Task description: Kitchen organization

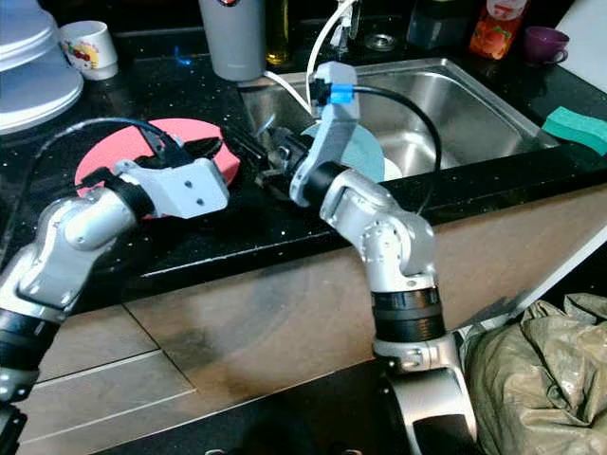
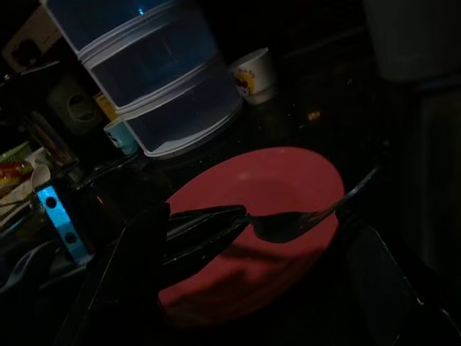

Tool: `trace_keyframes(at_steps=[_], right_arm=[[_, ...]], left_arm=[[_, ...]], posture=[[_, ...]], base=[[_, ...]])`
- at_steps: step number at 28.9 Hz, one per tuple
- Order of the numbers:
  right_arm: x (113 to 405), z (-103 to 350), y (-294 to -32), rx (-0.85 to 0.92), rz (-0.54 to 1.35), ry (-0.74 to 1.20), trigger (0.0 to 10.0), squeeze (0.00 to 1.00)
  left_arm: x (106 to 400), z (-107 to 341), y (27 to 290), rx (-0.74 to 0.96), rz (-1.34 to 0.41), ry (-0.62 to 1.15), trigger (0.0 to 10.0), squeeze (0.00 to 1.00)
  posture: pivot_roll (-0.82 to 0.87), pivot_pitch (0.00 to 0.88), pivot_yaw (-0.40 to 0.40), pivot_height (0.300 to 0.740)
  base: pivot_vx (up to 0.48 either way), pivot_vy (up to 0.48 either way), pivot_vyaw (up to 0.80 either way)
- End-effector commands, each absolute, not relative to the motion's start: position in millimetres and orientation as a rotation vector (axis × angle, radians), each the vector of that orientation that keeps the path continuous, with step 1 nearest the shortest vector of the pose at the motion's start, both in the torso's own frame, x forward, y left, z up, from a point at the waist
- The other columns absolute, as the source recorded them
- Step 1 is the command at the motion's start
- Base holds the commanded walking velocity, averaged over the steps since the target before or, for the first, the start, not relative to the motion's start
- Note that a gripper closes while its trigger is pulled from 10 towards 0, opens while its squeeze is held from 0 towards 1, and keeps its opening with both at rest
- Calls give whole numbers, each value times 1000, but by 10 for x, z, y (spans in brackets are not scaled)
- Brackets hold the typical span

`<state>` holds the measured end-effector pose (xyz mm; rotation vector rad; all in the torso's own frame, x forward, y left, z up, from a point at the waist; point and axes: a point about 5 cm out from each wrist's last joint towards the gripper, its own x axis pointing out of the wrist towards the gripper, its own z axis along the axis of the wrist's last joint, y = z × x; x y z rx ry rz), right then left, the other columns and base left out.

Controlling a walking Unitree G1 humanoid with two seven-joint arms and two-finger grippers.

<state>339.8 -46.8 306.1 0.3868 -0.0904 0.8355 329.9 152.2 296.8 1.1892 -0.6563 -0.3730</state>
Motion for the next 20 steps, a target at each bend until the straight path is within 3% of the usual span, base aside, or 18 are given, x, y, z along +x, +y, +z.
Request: trace_keyframes(at_steps=[1,17,20], right_arm=[[3385,3015,-454,423,832,-67,10000,0],[3441,2968,-394,583,670,-43,10000,0],[3463,2969,-425,607,630,-46,9176,0]], left_arm=[[3266,3010,1447,1216,-395,-689,0,0],[3224,3017,1372,1265,-414,-724,0,0],[3220,3012,1367,1268,-416,-725,0,0]], posture=[[60,169,-40,740],[59,149,-33,740],[58,145,-30,740]], base=[[0,0,0],[0,0,0],[0,0,0]])
